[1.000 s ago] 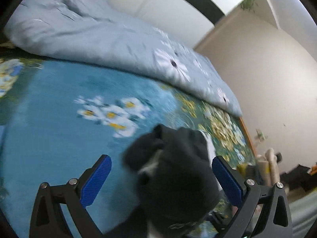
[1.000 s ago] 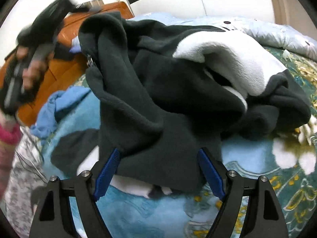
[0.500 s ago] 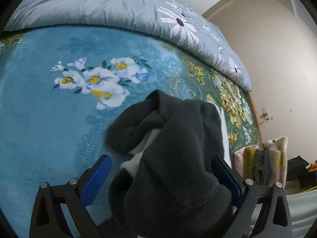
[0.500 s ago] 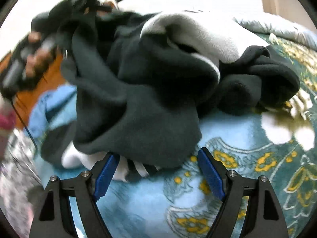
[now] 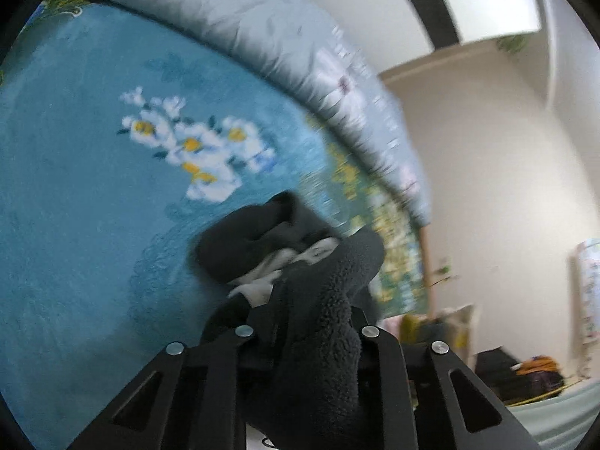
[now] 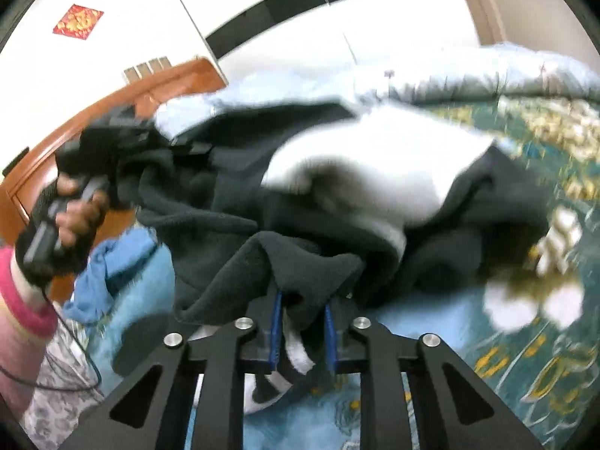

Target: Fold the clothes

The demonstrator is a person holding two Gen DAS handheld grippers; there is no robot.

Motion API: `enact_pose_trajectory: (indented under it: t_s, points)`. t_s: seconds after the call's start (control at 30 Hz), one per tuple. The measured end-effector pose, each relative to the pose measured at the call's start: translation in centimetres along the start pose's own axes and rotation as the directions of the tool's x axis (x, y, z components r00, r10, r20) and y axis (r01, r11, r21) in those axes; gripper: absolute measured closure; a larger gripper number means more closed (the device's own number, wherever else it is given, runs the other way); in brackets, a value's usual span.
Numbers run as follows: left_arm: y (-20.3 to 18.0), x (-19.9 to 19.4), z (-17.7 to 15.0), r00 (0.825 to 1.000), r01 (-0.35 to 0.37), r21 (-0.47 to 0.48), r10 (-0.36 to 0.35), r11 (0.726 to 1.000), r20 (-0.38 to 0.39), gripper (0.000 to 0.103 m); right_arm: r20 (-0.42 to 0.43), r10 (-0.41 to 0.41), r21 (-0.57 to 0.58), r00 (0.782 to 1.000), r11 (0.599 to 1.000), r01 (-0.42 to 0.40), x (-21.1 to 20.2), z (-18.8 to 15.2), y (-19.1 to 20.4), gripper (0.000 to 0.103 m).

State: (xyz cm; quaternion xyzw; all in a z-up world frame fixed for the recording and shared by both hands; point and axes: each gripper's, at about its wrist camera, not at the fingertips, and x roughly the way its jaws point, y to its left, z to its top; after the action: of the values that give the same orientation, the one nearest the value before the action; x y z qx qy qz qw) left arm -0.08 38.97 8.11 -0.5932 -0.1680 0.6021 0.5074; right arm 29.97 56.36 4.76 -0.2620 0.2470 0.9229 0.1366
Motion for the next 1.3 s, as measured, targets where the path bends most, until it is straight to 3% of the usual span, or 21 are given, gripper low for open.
enact_pose_trajectory:
  t_s: [0.13,0.27,0.3,0.43,0.5,0.63,0.7,0.8,0.9,0.97,1.0,1.03,1.07,1.17,1.23,1.3]
  points:
    - [-2.9,-5.3,-0.2,0.989,0.083,0.059,-0.090,0.995,0.117,0.081,0.098,0.010,-0.058,0.995,0.998,-0.004,-2.8,4.3,1.5,0.088]
    - [-6.8,-12.1,-1.2,0.964,0.101,0.160,-0.136,0.982,0.228,0.081,0.216,0.016,-0.150,0.976,0.989,0.017,-6.4,7.8,4.8,0.089]
    - [-7.6,-13.8,-1.8,0.957,0.102,0.185,-0.147,0.978,0.251,0.081,0.251,0.010,-0.167,0.968,0.985,0.033,-7.4,8.6,5.6,0.096]
    - [-11.2,-19.9,-4.5,0.932,0.025,0.293,-0.128,0.956,0.338,0.081,0.400,0.007,-0.204,0.917,0.976,0.081,-12.5,11.2,8.3,0.101]
    - [-11.8,-21.4,-5.9,0.928,-0.032,0.302,-0.083,0.953,0.363,0.081,0.415,0.017,-0.205,0.909,0.976,0.076,-14.3,12.1,9.0,0.101]
    - [-10.4,-22.5,-7.3,0.919,-0.117,0.251,0.010,0.961,0.393,0.081,0.318,0.098,-0.253,0.943,0.967,-0.016,-13.8,10.5,10.2,0.100]
    - [-8.5,-22.5,-7.3,0.919,-0.138,0.188,0.054,0.972,0.392,0.081,0.199,0.121,-0.313,0.972,0.948,-0.054,-11.2,8.3,11.1,0.100]
    - [-5.6,-22.6,-7.2,0.915,-0.125,0.123,0.067,0.984,0.397,0.081,0.061,0.168,-0.358,0.984,0.924,-0.136,-8.0,4.2,12.1,0.100]
    - [-3.6,-22.9,-6.7,0.904,-0.126,0.076,0.083,0.989,0.420,0.081,-0.041,0.228,-0.369,0.973,0.901,-0.226,-4.9,0.9,12.6,0.100]
    - [-2.6,-23.1,-6.4,0.899,-0.118,0.048,0.086,0.992,0.429,0.081,-0.084,0.266,-0.357,0.960,0.892,-0.278,-3.0,-0.9,13.0,0.092]
    - [-2.1,-23.1,-6.2,0.896,-0.119,0.036,0.092,0.992,0.434,0.081,-0.102,0.283,-0.350,0.954,0.887,-0.301,-2.2,-1.8,13.3,0.070]
    - [-1.7,-23.1,-5.9,0.894,-0.122,0.025,0.099,0.992,0.438,0.081,-0.123,0.300,-0.342,0.946,0.882,-0.324,-1.4,-2.7,13.5,0.041]
    - [-1.4,-23.1,-5.6,0.891,-0.129,0.015,0.110,0.991,0.441,0.080,-0.150,0.332,-0.332,0.931,0.870,-0.364,-0.5,-3.9,13.7,0.034]
    - [-0.6,-23.1,-5.2,0.888,-0.139,-0.008,0.128,0.990,0.442,0.080,-0.211,0.395,-0.339,0.894,0.829,-0.446,1.1,-6.2,14.8,0.028]
    - [-0.4,-23.2,-5.1,0.887,-0.134,-0.018,0.128,0.991,0.444,0.080,-0.248,0.387,-0.365,0.888,0.812,-0.456,2.1,-7.7,15.7,0.027]
    - [-0.4,-23.3,-5.1,0.885,-0.133,-0.023,0.129,0.991,0.447,0.080,-0.257,0.351,-0.388,0.900,0.816,-0.429,3.3,-8.7,16.6,0.027]
